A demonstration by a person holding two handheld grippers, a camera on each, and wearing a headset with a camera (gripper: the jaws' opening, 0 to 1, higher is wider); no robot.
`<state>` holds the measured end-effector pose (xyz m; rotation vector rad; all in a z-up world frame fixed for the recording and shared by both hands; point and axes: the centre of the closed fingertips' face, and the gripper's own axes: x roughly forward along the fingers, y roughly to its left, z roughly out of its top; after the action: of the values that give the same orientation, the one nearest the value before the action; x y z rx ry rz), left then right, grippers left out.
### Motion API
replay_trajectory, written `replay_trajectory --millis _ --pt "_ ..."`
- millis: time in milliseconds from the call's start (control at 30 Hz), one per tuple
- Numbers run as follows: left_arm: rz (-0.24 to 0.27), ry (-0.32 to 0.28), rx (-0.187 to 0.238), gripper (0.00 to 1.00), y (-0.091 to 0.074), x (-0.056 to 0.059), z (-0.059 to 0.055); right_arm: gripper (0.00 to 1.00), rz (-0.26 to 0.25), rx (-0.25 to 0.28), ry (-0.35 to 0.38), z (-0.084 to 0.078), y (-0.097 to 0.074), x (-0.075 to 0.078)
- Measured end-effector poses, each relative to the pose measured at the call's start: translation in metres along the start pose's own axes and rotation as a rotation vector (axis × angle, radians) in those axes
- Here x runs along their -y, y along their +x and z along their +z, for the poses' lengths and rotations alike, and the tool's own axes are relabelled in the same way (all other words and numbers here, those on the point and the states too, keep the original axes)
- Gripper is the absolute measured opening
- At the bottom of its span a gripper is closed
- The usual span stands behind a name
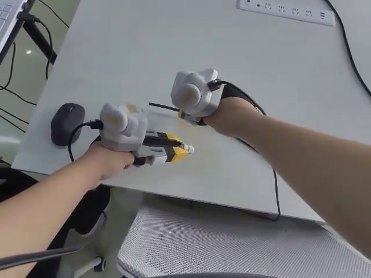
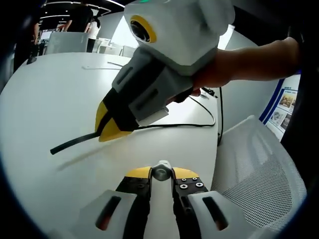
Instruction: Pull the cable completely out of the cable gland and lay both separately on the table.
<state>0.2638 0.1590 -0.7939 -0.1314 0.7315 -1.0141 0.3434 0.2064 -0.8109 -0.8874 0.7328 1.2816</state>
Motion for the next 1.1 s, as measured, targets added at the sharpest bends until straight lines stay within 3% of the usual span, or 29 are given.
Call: replay_trajectory --millis 300,500,867,1100 --pt "0.008 0.007 -0.015 0.16 0.001 -0.006 -0.005 0.0 0.013 -0.028 0.019 -0.008 0.007 -0.003" --pt "0.007 0.025 -0.028 0.16 0.002 -0.008 -0.008 0.0 0.019 -0.005 0.045 -0.006 0.009 0.0" --pt "0.018 0.1 -0.057 0.16 0.004 -0.007 -0.008 0.0 0.017 0.01 0.025 -0.005 0.009 -0.001" --pt "0.04 0.141 -0.096 0.16 0.004 -0.01 -0.015 0.0 0.02 0.014 0.019 -0.005 0.009 -0.001"
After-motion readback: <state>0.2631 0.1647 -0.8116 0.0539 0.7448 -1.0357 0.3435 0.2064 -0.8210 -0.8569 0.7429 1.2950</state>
